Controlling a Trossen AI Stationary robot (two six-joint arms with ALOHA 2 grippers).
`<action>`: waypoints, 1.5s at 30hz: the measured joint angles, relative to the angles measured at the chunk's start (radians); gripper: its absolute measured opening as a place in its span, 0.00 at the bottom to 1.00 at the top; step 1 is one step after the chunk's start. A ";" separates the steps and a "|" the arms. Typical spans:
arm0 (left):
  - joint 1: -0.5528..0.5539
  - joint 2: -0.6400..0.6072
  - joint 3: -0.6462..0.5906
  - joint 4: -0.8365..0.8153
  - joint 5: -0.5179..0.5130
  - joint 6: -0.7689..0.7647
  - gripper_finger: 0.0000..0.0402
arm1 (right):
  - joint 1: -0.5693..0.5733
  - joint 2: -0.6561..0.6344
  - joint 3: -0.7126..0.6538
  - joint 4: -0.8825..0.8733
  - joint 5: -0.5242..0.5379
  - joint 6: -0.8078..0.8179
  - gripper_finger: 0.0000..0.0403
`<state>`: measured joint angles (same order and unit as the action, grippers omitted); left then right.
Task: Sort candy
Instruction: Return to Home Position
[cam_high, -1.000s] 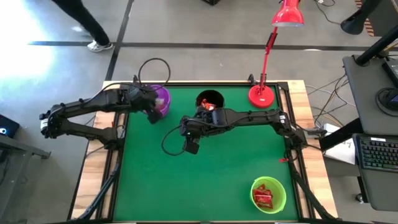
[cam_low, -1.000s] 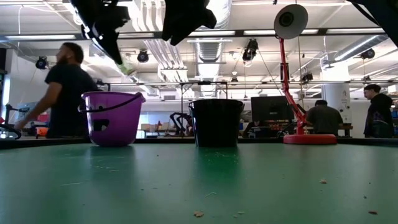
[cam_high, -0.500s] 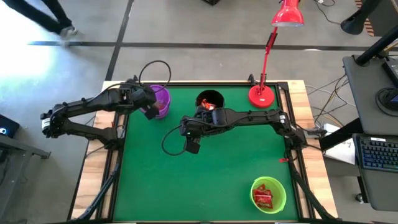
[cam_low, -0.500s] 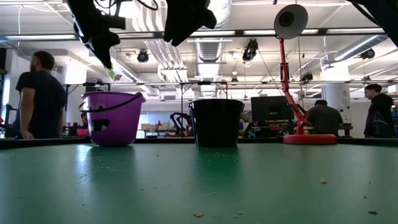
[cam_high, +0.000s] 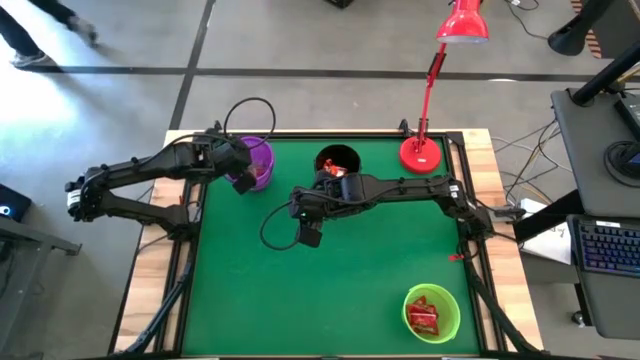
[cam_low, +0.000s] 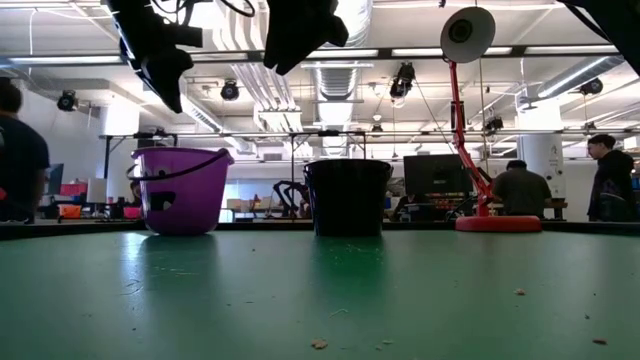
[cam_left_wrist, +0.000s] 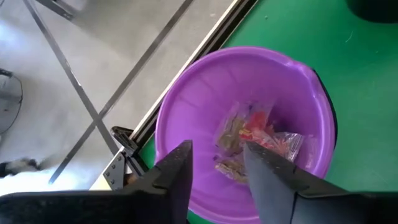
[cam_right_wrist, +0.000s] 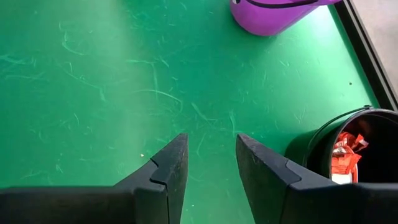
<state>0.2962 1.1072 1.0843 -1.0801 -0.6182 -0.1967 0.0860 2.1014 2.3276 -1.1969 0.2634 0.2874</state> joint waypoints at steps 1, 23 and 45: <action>-0.001 0.000 0.000 0.001 0.000 0.000 0.32 | 0.000 0.000 0.000 0.000 0.000 0.000 0.32; -0.196 -0.227 -0.023 0.047 0.157 -0.062 0.23 | 0.001 -0.011 -0.002 -0.214 0.001 0.081 0.11; -0.285 -0.308 -0.025 0.155 0.402 0.035 0.00 | 0.030 -0.103 0.002 -0.204 0.023 0.080 0.02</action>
<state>0.0109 0.7992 1.0592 -0.9253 -0.2161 -0.1621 0.1158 1.9982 2.3291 -1.4005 0.2861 0.3672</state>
